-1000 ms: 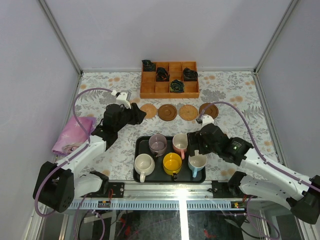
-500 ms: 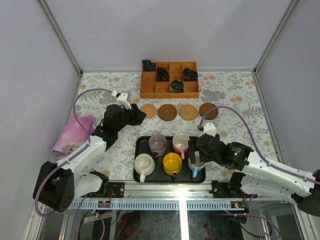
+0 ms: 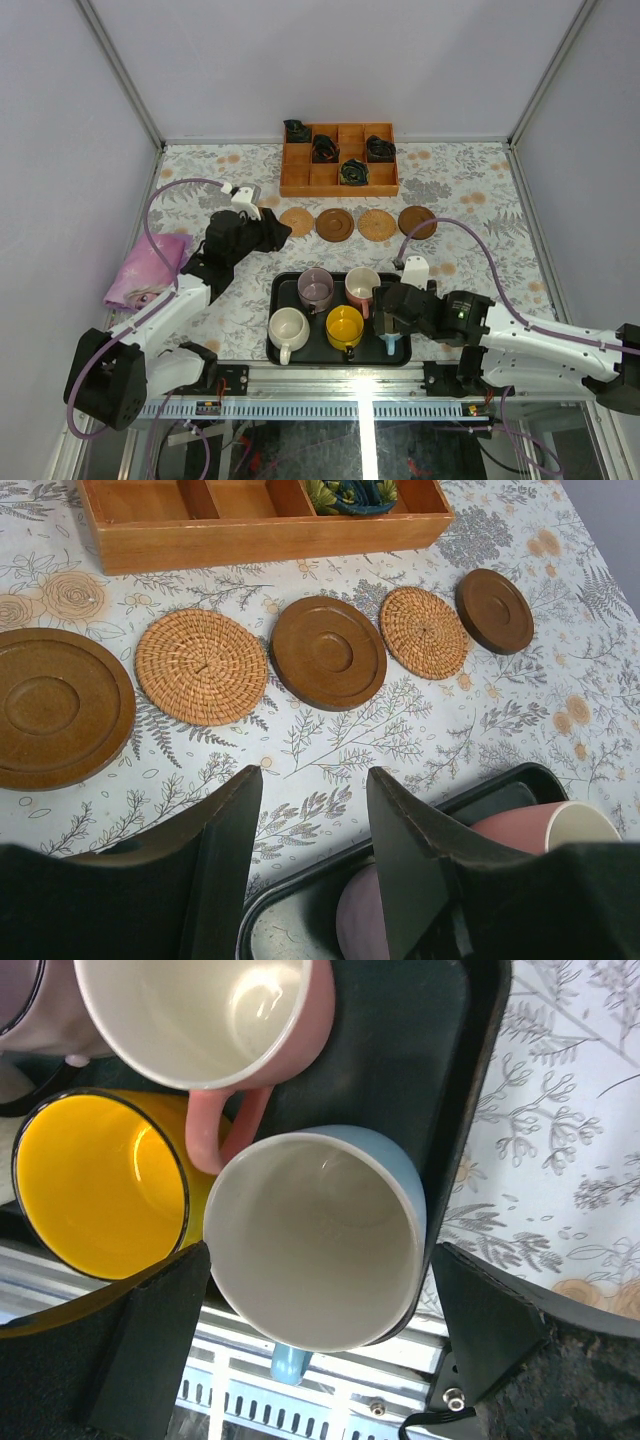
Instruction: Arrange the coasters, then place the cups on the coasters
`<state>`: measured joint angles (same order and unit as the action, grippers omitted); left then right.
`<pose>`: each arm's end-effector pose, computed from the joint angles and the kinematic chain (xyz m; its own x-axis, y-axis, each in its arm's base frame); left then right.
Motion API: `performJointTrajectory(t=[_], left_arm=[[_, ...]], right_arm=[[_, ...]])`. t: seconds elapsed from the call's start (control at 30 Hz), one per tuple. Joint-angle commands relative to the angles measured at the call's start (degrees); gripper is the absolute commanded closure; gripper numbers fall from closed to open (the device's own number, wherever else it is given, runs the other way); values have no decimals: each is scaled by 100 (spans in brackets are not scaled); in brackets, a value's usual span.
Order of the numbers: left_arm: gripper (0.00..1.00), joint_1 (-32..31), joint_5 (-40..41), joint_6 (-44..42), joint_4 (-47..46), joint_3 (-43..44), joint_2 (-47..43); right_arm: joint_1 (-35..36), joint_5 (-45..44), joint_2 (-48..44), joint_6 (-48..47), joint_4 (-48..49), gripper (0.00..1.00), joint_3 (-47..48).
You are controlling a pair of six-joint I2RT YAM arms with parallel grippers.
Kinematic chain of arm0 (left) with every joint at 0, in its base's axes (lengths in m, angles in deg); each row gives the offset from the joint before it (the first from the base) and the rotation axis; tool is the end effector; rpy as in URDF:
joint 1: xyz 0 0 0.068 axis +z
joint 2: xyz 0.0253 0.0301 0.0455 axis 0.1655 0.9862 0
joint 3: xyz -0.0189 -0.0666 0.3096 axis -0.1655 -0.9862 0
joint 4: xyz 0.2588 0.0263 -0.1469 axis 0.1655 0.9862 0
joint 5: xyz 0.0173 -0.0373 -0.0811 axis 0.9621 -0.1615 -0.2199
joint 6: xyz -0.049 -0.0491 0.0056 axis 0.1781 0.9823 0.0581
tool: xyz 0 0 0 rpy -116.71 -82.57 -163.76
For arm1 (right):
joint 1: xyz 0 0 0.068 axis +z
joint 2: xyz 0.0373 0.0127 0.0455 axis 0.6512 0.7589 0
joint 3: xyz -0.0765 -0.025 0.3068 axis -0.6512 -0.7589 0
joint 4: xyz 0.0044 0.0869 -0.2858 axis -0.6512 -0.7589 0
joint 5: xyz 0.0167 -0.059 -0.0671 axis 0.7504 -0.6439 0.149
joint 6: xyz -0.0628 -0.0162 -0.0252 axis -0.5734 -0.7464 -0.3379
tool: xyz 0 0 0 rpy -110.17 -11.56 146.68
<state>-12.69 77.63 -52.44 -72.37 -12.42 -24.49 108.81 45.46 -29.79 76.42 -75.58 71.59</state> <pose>0.2597 -0.1157 0.2602 -0.4349 -0.1555 -0.8870 0.3943 0.8527 -0.3428 0.0935 0.1704 0.2597 -0.7962 0.0162 -0.6048 -0.1826 0.9466 0.2658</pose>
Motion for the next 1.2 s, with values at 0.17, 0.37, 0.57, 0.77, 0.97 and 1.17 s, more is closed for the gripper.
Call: performJointTrajectory(t=[0.17,0.37,0.57,0.77,0.97,1.17], left_arm=[[54,-60,-43,59,-54,-91,-51],[53,-55,-45,54,-67,-97,-20],[53,-56,-45,43,-56,-82,-13],[53,-55,-44,35,-38,-84,-29],[54,-56,-35,25,-30,-86,-29],[53,-55,-69,33,-47,-51,10]], right_arm=[[624,-467,268,796,-863,1,-134],[652,-808,65,802,-979,1,110],[648,-997,-8,756,-995,0,331],[657,-1259,8,944,-1224,6,471],[652,-1523,-110,1000,-1317,14,562],[652,-1354,96,538,-1021,19,590]])
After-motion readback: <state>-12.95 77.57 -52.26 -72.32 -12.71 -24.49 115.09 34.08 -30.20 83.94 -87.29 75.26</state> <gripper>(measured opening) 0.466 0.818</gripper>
